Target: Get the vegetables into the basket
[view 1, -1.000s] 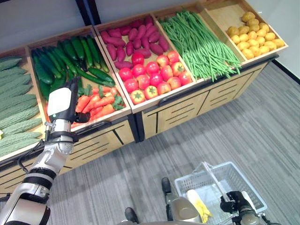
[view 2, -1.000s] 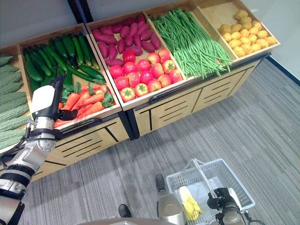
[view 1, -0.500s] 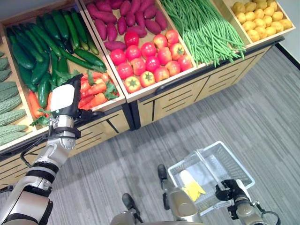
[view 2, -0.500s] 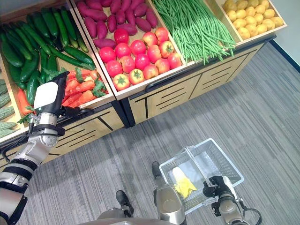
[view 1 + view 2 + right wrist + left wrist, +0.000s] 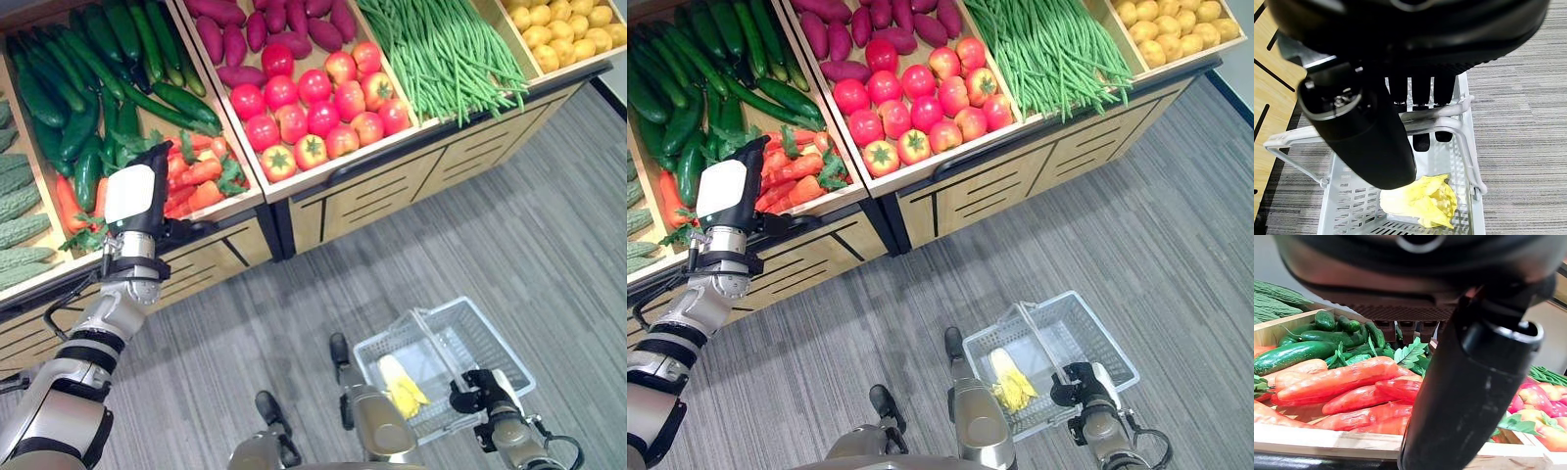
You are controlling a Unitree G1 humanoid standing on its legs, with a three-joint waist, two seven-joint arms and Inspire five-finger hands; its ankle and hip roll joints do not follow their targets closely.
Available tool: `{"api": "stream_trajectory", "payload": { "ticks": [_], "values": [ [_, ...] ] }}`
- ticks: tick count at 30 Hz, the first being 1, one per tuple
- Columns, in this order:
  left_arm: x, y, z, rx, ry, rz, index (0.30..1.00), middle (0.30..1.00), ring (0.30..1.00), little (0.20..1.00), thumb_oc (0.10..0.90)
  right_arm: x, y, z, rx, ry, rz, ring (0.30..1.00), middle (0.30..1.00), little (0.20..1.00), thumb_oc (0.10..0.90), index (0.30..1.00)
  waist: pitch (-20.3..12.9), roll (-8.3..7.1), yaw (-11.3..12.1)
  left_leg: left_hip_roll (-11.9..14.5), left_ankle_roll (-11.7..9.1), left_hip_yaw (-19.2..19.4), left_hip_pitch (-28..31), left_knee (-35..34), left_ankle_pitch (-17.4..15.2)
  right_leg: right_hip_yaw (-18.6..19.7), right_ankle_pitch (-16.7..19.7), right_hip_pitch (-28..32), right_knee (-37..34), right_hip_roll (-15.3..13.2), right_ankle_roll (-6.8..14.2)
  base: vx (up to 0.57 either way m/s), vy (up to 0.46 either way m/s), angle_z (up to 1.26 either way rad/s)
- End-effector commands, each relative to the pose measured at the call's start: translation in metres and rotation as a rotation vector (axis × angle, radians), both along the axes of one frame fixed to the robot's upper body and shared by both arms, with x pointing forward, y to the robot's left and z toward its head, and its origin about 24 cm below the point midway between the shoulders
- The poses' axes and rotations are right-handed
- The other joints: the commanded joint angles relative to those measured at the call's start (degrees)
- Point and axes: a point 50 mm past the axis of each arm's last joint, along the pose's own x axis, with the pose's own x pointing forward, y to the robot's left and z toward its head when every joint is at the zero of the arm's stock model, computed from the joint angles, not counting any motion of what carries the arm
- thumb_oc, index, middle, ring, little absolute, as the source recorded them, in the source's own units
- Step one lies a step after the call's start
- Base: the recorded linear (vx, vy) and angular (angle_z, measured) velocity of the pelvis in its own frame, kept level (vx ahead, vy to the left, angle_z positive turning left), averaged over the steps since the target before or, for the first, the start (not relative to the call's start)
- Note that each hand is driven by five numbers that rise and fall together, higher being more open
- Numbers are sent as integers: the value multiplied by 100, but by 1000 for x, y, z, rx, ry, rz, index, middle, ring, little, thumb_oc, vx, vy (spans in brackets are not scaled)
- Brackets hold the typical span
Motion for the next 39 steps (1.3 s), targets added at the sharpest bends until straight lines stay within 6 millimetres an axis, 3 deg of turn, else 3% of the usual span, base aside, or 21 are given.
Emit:
{"api": "stream_trajectory", "payload": {
  "ticks": [1, 8, 27, 39],
  "values": [
    [18, -5, 76, 38, -272, -23, 1000, 1000, 1000, 1000, 900, 8, -14, 12, -77, -65, 3, 300, 300, 300, 400, 300, -301, -211, -172, 376, -376, -500, 122, 105, 22, 201, -60, -240, 339, -461, 746, 0, 0, 0],
    [12, -11, 78, 12, -311, -67, 1000, 1000, 1000, 1000, 900, 5, -14, 12, -69, -70, -10, 300, 300, 300, 400, 300, -314, -190, -141, 386, -381, -528, 173, 105, -5, 172, -90, -174, 326, -462, 733, 5, -1, 0],
    [-18, -4, 64, -6, -288, -123, 1000, 1000, 1000, 1000, 900, -4, -19, 10, -50, -67, -58, 300, 300, 300, 400, 300, -280, -109, 41, 361, -368, -628, 230, 122, -56, 48, -138, 18, 270, -529, 723, 2, 0, 1],
    [-5, 2, 73, 5, -343, -41, 1000, 1000, 1000, 1000, 900, 4, -15, 11, -47, -71, -20, 300, 300, 300, 400, 300, -289, -156, -9, 362, -380, -622, 170, 97, -6, 57, -109, -68, 277, -517, 729, -1, 0, 1]
  ]
}}
